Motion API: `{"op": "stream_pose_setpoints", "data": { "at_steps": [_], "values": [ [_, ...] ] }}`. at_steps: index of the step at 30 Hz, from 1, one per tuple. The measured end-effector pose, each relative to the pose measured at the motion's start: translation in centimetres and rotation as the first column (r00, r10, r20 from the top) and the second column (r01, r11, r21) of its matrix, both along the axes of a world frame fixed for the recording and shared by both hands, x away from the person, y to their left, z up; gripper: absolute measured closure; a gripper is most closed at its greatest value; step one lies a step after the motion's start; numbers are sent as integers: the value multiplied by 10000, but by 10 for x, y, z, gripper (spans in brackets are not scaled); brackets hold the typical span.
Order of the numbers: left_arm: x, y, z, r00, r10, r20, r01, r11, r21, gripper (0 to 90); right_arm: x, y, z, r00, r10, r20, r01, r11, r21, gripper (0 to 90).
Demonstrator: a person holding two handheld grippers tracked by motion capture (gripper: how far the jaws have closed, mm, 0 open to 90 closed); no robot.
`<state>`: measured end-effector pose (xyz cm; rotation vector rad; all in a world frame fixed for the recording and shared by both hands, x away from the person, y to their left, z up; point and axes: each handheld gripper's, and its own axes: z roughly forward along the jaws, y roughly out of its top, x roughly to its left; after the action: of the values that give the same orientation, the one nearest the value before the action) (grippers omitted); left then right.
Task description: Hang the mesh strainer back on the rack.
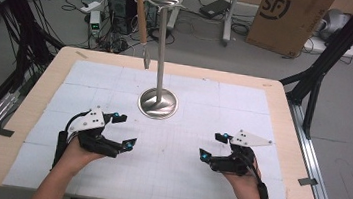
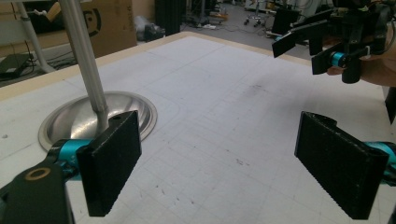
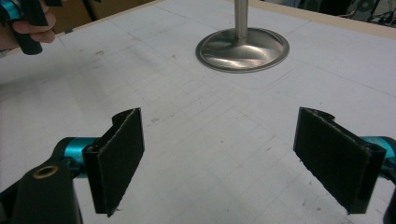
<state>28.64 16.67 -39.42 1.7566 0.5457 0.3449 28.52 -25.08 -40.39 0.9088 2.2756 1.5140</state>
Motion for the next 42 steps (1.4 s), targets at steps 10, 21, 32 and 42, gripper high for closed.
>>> {"op": "stream_pose_setpoints", "data": {
  "at_steps": [10,21,32,42],
  "values": [
    [1,9,1,9997,222,87,-221,9997,-90,151,-3,-1,4,9997,-49,255,44,9998,204,156],
    [-1,12,4,9991,385,196,-384,9993,-46,151,-6,-5,8,9986,-210,494,190,9990,407,156],
    [-2,11,4,9990,398,192,-397,9992,-69,151,-5,-3,6,9992,-102,390,90,9995,311,156],
    [-4,11,4,9992,350,192,-350,9994,-21,151,-6,-2,7,9989,-170,427,161,9996,222,156]
  ]
}}
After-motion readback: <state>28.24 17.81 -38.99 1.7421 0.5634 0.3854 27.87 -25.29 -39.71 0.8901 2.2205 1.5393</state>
